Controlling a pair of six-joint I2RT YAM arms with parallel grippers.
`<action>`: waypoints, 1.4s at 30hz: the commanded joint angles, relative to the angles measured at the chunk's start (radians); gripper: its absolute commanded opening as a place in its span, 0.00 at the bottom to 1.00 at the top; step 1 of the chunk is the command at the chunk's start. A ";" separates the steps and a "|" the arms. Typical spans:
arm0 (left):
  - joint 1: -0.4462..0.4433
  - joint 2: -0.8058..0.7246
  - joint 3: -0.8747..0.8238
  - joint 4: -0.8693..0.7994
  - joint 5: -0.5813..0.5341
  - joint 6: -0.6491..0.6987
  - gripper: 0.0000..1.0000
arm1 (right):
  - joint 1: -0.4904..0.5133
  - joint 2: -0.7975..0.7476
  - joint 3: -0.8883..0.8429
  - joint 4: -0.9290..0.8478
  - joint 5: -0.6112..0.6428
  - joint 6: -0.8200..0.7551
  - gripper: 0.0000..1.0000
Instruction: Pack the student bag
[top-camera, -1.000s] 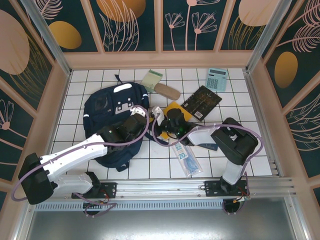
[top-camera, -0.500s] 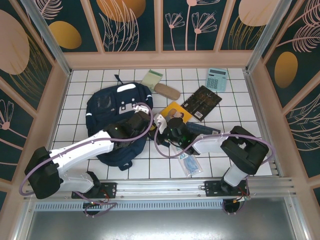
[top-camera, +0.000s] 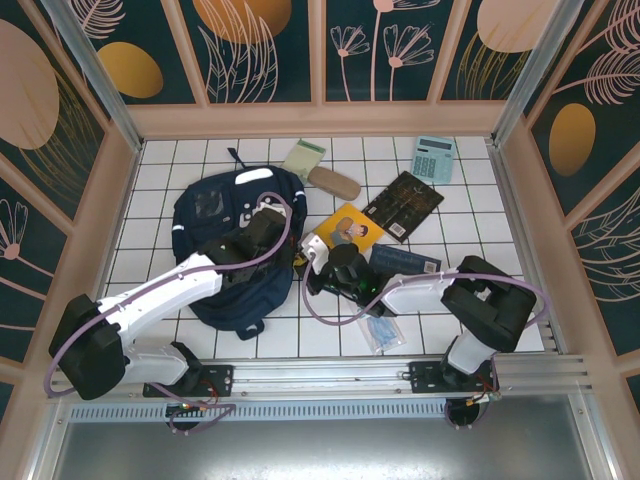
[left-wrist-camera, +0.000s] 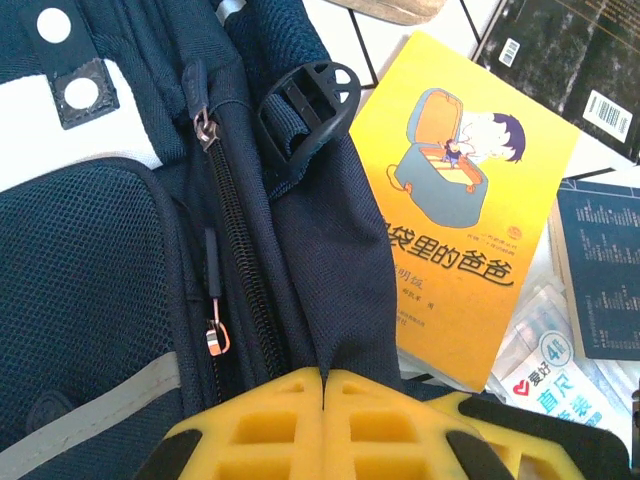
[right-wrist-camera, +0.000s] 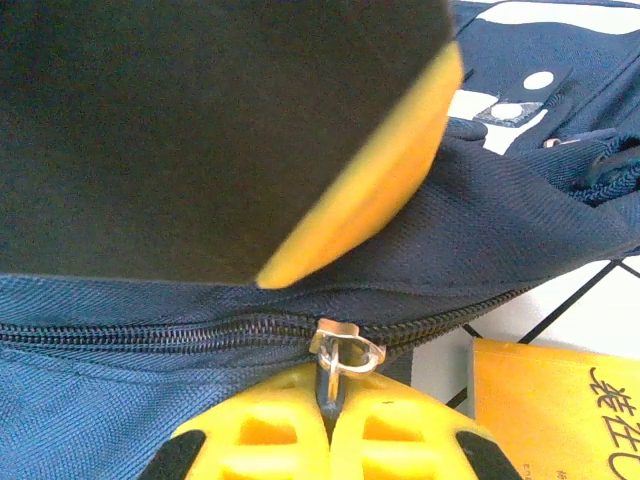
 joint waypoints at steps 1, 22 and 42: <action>0.051 0.009 0.078 0.188 -0.067 -0.027 0.00 | 0.081 -0.012 0.026 -0.017 -0.078 -0.052 0.00; 0.125 0.065 0.140 0.164 0.024 -0.007 0.45 | 0.053 0.013 0.010 0.035 -0.098 -0.028 0.00; 0.148 0.322 0.213 0.028 0.212 0.152 0.69 | -0.002 -0.006 -0.007 0.059 -0.152 0.009 0.00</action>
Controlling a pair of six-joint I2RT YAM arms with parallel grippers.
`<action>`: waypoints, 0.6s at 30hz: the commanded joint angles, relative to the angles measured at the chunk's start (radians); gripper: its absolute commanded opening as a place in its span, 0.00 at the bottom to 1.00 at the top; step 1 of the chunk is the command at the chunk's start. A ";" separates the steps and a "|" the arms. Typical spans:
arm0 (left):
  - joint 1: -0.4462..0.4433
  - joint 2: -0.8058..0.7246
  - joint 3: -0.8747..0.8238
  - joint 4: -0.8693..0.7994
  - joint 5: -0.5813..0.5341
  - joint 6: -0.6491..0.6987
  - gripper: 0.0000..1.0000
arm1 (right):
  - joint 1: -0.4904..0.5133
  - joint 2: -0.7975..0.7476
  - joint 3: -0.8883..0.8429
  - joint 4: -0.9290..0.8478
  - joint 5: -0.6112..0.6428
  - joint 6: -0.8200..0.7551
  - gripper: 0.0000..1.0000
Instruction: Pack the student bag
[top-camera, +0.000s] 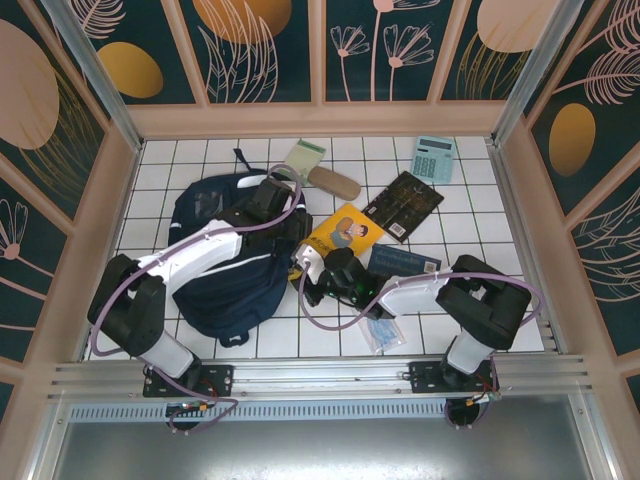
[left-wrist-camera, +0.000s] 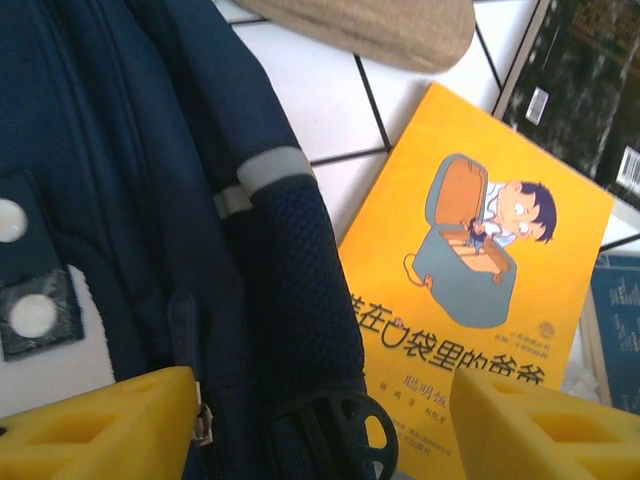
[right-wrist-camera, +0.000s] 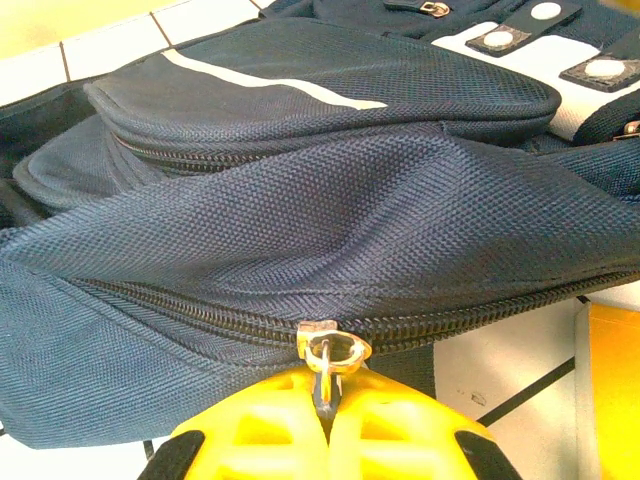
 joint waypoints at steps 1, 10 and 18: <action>0.001 0.048 0.026 -0.033 0.052 0.041 0.69 | -0.007 -0.032 -0.003 0.097 -0.019 0.014 0.00; 0.001 0.113 0.077 -0.058 0.002 0.051 0.00 | -0.007 -0.032 0.006 0.074 -0.001 0.003 0.00; 0.005 0.178 0.227 -0.123 -0.210 0.023 0.00 | 0.000 -0.031 0.085 -0.129 0.113 -0.070 0.00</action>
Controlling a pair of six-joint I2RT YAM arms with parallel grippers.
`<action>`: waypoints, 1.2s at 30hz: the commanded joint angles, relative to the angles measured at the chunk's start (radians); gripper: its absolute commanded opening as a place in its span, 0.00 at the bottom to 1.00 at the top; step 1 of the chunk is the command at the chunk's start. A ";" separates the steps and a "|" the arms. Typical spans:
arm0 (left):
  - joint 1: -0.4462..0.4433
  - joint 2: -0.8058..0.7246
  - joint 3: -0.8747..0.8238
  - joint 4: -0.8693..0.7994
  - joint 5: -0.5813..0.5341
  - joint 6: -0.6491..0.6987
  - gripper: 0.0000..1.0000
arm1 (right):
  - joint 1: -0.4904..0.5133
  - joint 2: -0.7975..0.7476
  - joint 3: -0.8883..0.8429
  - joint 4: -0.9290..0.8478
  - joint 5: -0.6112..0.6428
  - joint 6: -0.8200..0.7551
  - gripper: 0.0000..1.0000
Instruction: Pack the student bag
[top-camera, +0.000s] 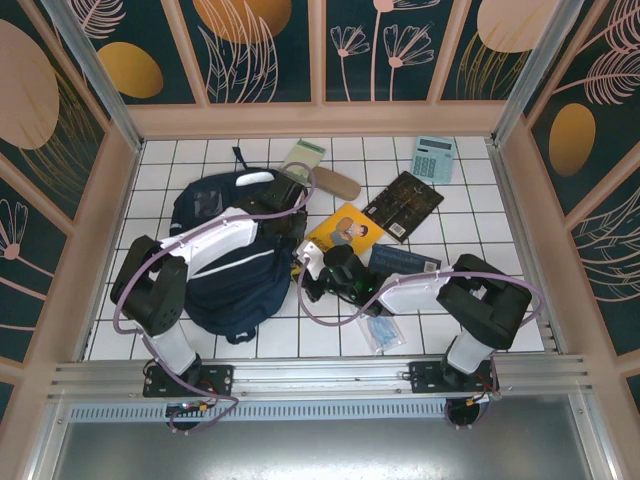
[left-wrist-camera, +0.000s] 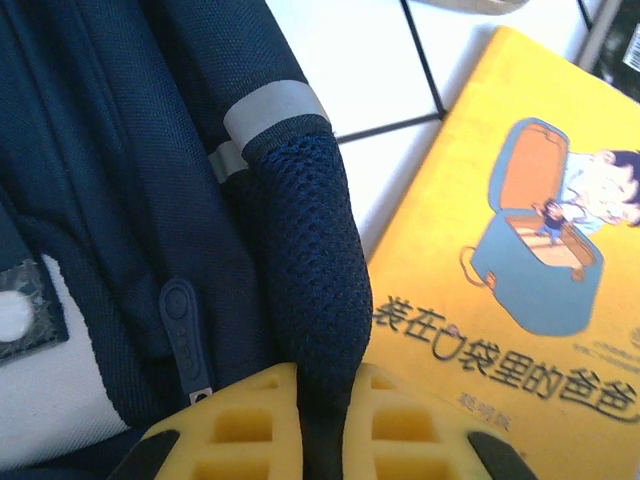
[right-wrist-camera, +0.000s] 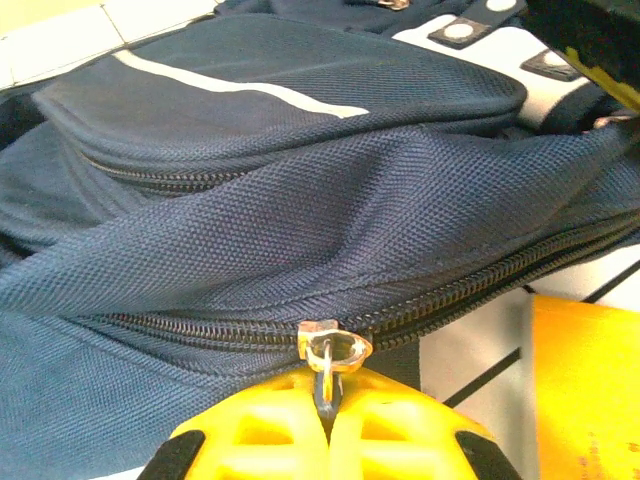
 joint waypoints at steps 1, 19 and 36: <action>0.011 0.041 0.107 -0.013 -0.139 -0.024 0.00 | 0.013 -0.024 0.069 -0.105 0.061 -0.065 0.00; 0.146 0.297 0.566 -0.108 -0.091 -0.182 0.00 | 0.190 0.036 0.152 -0.157 0.108 -0.090 0.00; 0.193 0.293 0.536 -0.001 0.032 -0.201 0.34 | 0.155 -0.008 0.107 -0.114 0.103 -0.053 0.00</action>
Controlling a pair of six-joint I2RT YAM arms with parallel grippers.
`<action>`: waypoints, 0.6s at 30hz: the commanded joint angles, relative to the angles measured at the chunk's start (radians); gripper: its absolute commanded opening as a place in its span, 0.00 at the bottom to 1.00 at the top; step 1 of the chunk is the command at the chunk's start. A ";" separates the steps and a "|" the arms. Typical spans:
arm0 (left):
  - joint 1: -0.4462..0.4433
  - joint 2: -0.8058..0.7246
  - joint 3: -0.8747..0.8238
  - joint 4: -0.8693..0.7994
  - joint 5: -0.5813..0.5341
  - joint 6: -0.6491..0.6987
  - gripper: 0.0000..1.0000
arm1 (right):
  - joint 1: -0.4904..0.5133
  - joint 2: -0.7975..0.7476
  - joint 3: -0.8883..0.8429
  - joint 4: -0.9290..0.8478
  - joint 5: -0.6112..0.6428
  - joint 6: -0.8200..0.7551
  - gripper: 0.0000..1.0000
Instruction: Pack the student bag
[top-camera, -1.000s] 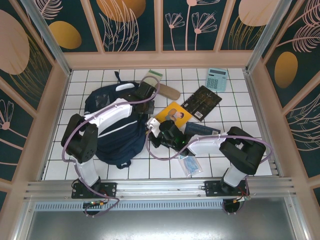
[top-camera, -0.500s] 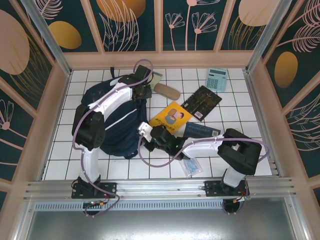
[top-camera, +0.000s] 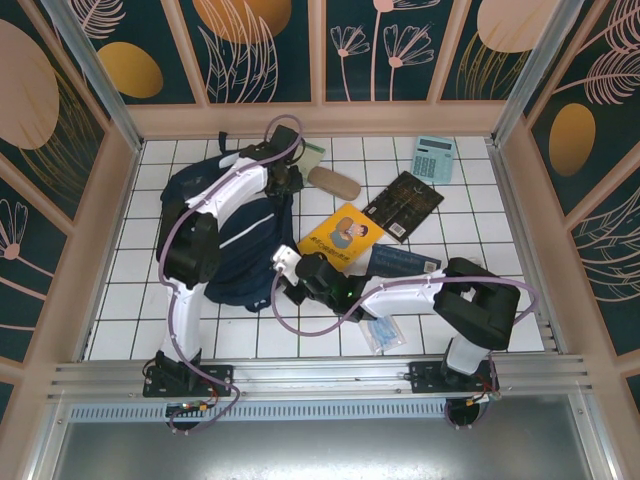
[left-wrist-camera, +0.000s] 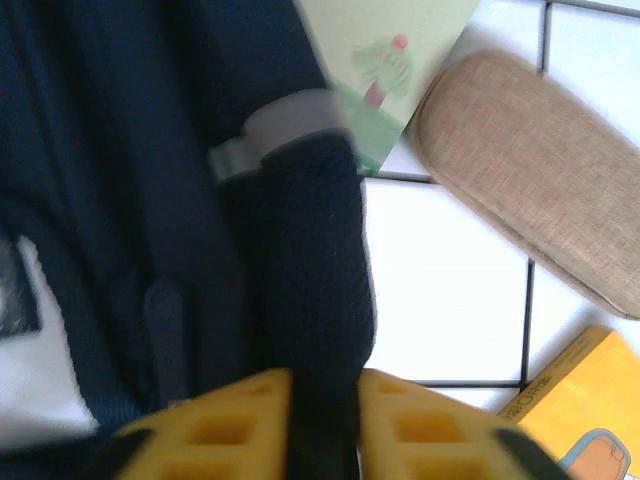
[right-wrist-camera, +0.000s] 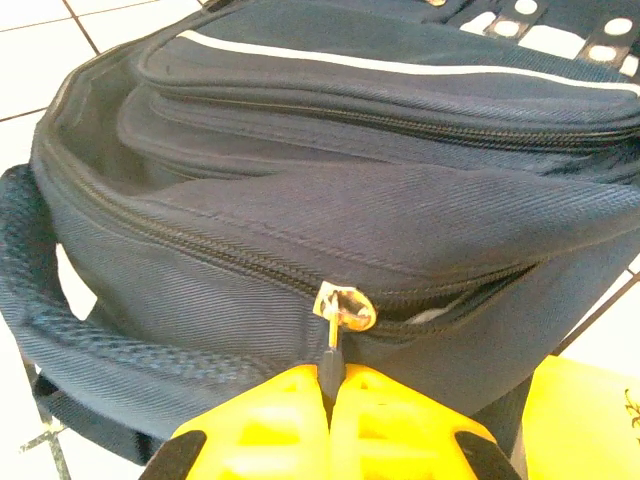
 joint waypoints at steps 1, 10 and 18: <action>0.025 -0.138 -0.095 0.253 0.014 0.021 0.37 | -0.011 -0.048 -0.045 0.048 -0.142 0.002 0.00; 0.020 -0.376 -0.442 0.326 0.279 0.103 0.48 | -0.152 -0.123 -0.117 0.082 -0.262 -0.026 0.00; -0.092 -0.392 -0.546 0.292 0.291 0.181 0.48 | -0.154 -0.111 -0.122 0.098 -0.273 -0.013 0.00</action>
